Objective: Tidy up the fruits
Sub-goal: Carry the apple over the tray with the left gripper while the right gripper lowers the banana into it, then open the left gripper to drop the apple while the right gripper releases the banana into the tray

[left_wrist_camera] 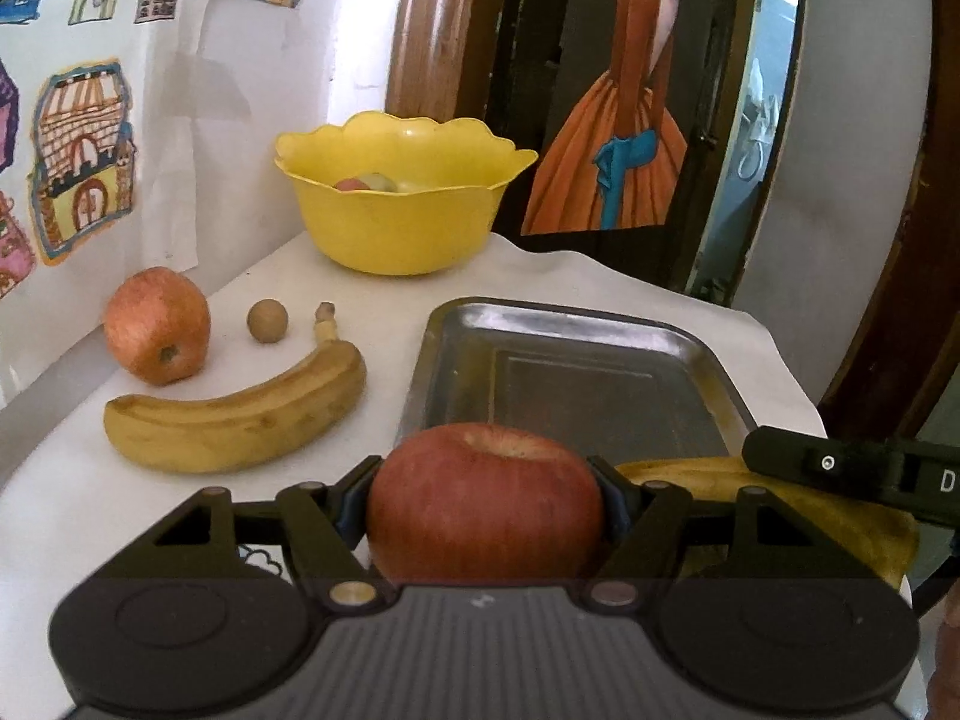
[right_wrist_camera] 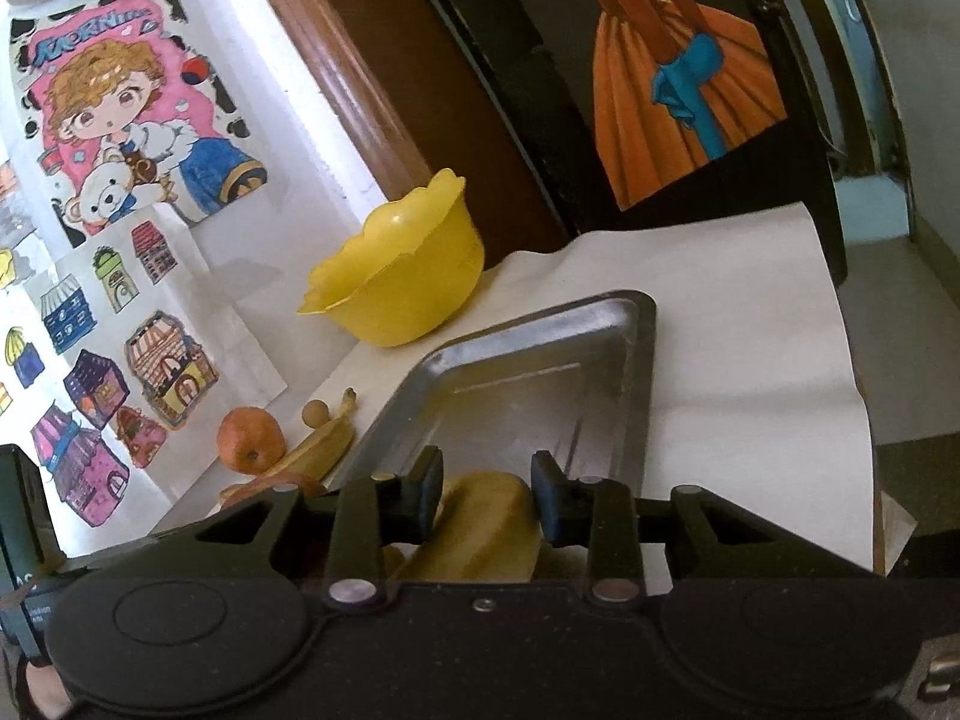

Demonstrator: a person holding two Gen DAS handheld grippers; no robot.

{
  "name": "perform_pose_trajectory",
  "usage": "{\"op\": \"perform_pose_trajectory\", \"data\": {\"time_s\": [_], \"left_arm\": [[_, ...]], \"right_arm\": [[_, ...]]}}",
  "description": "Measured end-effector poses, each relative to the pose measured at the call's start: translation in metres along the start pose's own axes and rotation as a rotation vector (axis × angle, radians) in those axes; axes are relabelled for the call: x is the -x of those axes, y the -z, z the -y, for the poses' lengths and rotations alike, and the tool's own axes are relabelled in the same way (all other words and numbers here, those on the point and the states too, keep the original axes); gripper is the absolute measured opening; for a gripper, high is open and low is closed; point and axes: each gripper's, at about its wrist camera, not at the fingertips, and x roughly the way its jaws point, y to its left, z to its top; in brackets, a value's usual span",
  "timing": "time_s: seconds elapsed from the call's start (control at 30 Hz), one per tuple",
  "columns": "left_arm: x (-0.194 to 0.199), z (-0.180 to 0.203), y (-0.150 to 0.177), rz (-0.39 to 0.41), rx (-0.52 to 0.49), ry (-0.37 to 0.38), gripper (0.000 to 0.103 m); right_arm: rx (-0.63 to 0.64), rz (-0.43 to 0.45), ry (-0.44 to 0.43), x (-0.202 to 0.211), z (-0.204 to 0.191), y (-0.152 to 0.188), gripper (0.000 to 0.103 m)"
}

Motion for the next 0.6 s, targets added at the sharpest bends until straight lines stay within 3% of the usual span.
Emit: {"op": "perform_pose_trajectory", "data": {"time_s": [0.07,0.13,0.27,0.43,0.6], "left_arm": [[0.000,0.001,0.001,0.003,-0.004,0.009,0.075],[0.003,0.003,0.001,0.023,-0.016,0.016,0.076],[0.013,0.005,-0.001,0.063,-0.029,0.015,0.085],[0.028,0.002,-0.001,0.096,0.000,0.000,0.098],[0.046,-0.001,-0.002,0.127,0.022,-0.012,0.102]], "right_arm": [[-0.005,0.001,0.001,0.000,0.002,0.000,0.038],[-0.001,-0.005,-0.001,0.000,0.002,0.001,0.048],[0.002,-0.013,0.005,0.000,0.002,0.004,0.057],[0.035,0.030,0.000,0.010,-0.005,0.004,0.083],[0.064,0.053,-0.014,0.024,-0.014,0.003,0.089]]}}
